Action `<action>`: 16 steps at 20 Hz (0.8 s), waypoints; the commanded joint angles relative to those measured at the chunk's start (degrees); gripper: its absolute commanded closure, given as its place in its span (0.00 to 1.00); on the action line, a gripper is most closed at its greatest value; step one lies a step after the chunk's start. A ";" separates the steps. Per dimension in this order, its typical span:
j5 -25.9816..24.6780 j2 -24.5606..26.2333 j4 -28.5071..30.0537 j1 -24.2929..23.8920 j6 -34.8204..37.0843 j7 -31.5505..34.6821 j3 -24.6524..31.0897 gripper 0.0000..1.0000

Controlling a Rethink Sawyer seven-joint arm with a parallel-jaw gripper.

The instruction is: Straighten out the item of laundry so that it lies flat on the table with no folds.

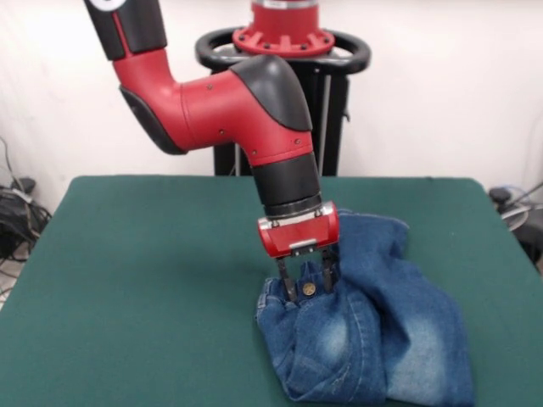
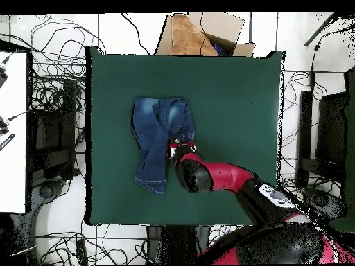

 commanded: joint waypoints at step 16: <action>2.23 3.58 -5.42 4.00 20.25 3.35 -5.53 1.00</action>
